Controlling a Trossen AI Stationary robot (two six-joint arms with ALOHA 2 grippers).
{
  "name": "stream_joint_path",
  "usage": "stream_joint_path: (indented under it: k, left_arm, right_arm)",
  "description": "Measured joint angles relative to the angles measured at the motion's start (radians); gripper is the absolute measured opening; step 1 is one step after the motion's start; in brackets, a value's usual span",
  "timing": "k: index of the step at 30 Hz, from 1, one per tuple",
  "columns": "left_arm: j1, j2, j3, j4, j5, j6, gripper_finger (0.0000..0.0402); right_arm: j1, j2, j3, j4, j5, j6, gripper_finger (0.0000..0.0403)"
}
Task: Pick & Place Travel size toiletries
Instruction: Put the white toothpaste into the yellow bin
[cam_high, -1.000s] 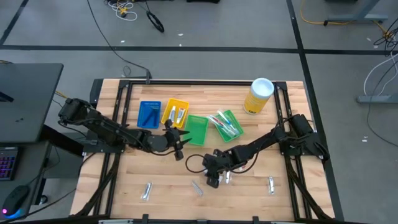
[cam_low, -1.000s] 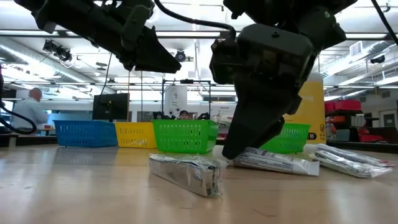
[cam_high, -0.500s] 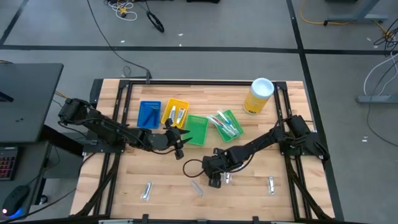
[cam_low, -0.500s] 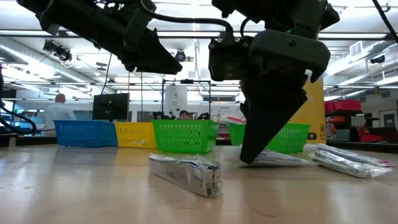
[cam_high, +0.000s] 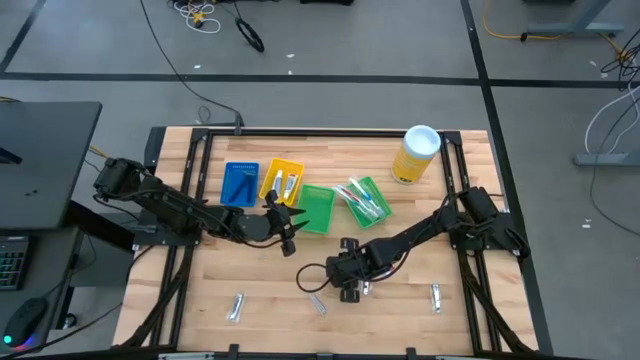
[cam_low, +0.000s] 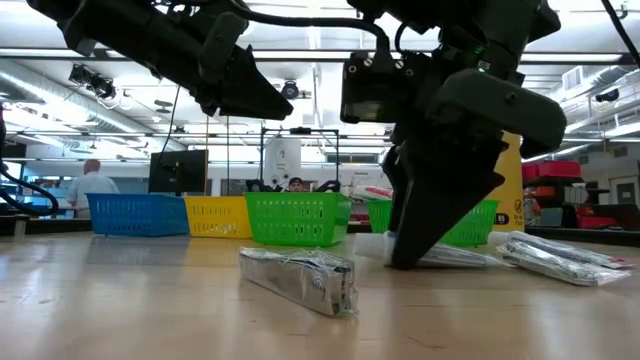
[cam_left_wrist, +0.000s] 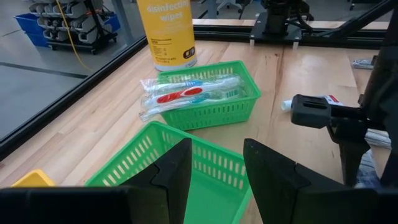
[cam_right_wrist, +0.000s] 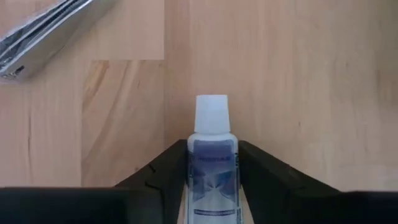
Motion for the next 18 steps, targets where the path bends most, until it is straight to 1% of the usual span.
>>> stream_joint_path:
  k: [4,13,16,18]
  left_arm:
    - [0.0,0.0,0.0,0.0,0.0,0.011,0.0154]
    - [0.0,-0.002,0.0,0.0,-0.016,0.008,0.0154]
    - [0.0,-0.036,0.0,-0.017,-0.049,0.007,0.0153]
    - [-0.003,-0.073,0.0,-0.063,-0.063,0.001,0.0153]
  right_arm:
    - [0.0,0.0,0.0,0.003,0.002,0.004,0.0134]
    - [-0.002,0.0,-0.001,0.025,0.002,0.071,0.0131]
    - [-0.002,0.0,-0.001,0.026,0.002,0.076,0.0131]
    - [-0.002,-0.005,-0.001,0.029,0.002,0.084,0.0131]
